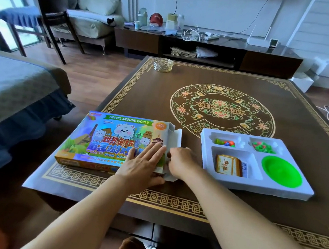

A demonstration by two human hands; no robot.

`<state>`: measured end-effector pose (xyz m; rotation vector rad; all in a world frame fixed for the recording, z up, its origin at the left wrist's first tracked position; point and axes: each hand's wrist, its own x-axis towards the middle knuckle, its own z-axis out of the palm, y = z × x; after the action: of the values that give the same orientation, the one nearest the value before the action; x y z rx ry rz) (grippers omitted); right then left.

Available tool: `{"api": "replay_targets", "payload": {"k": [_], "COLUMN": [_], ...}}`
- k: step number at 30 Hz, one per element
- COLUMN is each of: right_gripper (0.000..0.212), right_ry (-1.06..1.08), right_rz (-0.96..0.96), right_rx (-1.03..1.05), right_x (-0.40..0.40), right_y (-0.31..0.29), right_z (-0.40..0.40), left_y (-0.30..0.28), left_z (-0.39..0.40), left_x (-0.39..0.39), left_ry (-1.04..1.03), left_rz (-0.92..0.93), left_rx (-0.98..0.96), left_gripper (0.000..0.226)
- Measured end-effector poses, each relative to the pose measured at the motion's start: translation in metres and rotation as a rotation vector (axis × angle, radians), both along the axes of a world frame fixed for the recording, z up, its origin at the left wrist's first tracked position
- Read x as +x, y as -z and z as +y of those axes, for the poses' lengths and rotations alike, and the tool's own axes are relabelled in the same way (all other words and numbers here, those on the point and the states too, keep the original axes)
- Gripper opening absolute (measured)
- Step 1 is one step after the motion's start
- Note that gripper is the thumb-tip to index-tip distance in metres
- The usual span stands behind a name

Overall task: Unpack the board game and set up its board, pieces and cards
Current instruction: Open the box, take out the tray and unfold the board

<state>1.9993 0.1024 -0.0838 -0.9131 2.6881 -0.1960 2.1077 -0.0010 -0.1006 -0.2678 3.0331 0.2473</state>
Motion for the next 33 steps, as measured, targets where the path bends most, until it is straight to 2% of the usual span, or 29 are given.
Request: {"api": "replay_targets", "payload": {"k": [5,8,12,18,23,29,33], "right_gripper": [0.038,0.037,0.043,0.045,0.039,0.049,0.071], "right_ry": [-0.114,-0.203,-0.281,-0.213,-0.024,0.104,-0.016], "right_rz": [-0.025,-0.026,0.107,0.209,0.198,0.067,0.061], "right_rx": [-0.08,-0.001,0.1,0.197,-0.036,-0.069,0.005], "right_x": [-0.008,-0.008,-0.01,-0.011,-0.013,-0.042,-0.063], "right_y": [0.009,0.012,0.007,-0.003,0.002,0.005,0.004], "right_z": [0.009,0.018,0.016,0.03,0.019,0.004,-0.003], "left_y": [0.003,0.004,0.003,0.001,-0.004,-0.002,-0.002], "left_z": [-0.002,-0.002,-0.003,0.001,0.009,0.012,0.014], "left_x": [-0.002,-0.004,-0.004,-0.006,-0.008,-0.012,-0.018], "left_ry": [0.011,0.015,0.031,0.042,0.044,0.027,-0.018], "left_rz": [0.005,0.006,-0.013,-0.071,-0.063,0.011,0.027], "left_rx": [-0.032,-0.064,-0.088,-0.097,-0.096,0.013,0.03], "left_gripper": [0.094,0.091,0.082,0.077,0.072,0.063,0.065]}}
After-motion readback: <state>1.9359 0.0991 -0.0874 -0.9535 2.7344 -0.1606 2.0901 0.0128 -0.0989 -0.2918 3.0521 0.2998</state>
